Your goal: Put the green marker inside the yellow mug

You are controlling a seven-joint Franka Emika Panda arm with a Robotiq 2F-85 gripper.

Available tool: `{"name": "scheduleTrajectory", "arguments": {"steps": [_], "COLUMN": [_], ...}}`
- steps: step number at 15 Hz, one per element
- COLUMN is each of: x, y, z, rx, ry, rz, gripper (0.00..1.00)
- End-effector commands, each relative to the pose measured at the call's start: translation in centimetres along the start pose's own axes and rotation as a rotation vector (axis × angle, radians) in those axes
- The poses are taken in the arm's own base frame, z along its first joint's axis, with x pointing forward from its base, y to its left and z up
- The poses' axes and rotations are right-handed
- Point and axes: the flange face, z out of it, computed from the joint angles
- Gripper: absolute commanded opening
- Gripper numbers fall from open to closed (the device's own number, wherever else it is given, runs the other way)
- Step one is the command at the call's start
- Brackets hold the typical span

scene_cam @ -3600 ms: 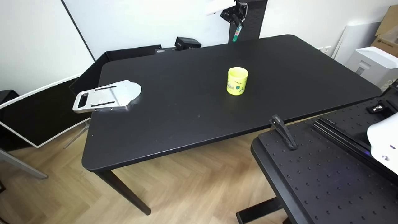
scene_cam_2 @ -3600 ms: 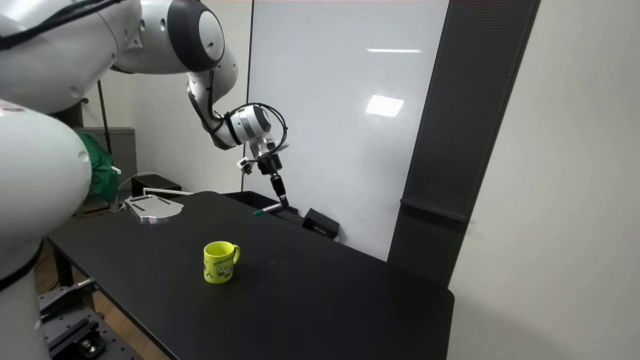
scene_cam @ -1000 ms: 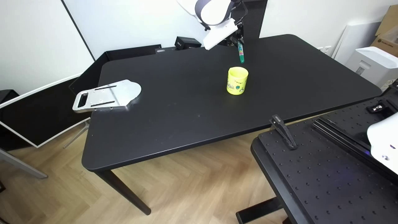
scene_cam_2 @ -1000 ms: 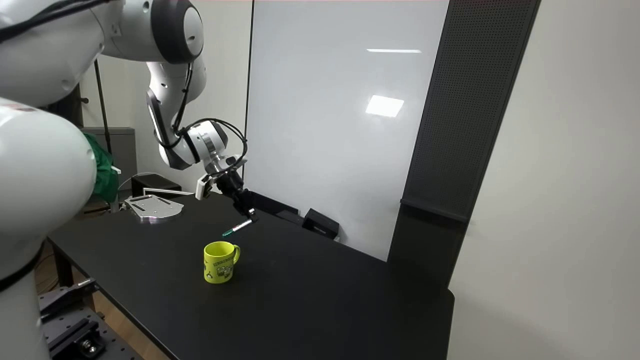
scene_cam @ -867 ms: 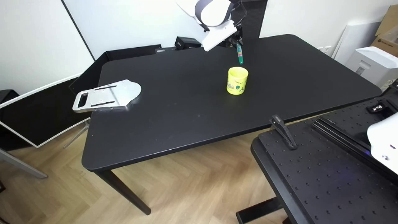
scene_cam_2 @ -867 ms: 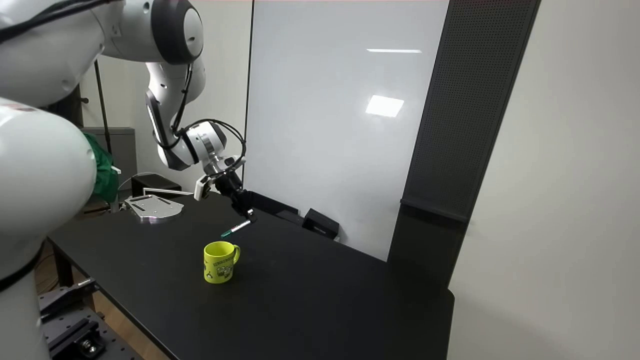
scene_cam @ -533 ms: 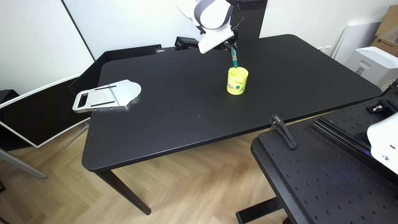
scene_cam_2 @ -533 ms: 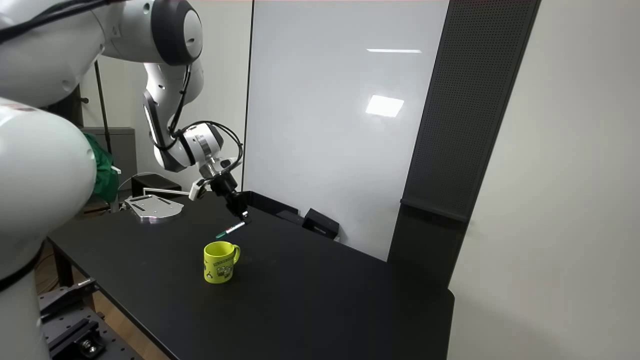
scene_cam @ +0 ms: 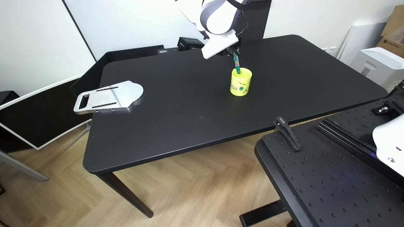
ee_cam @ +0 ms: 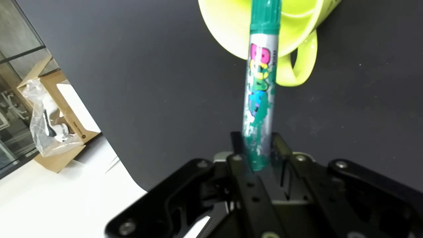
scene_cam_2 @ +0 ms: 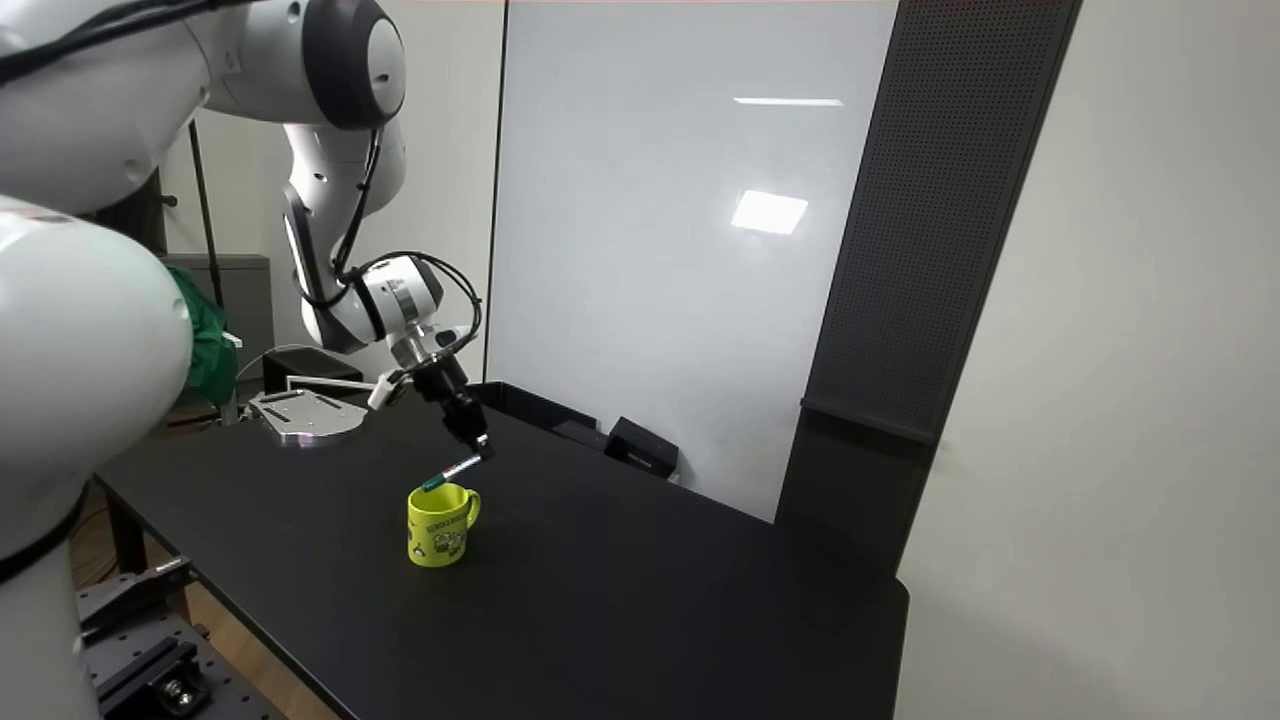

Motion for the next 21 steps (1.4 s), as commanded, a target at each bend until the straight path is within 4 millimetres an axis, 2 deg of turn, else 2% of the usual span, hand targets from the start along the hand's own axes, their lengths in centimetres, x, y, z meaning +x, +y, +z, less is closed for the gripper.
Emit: {"name": "scheduleTrajectory", "arguments": {"steps": [1,2,3,21], "x": [-0.7,-0.4,-0.5,-0.8], "y": [1.4,0.1,0.1,-0.1], "z": [0.3,0.5,0.6,0.7], "rx": [0.012,0.002,0.000,0.000], "ry": [0.002,-0.007,-0.009,-0.011], "rz": [0.006,-0.007,-0.010,-0.014], "gripper": [0.06,0.06,0.23,0.23]}}
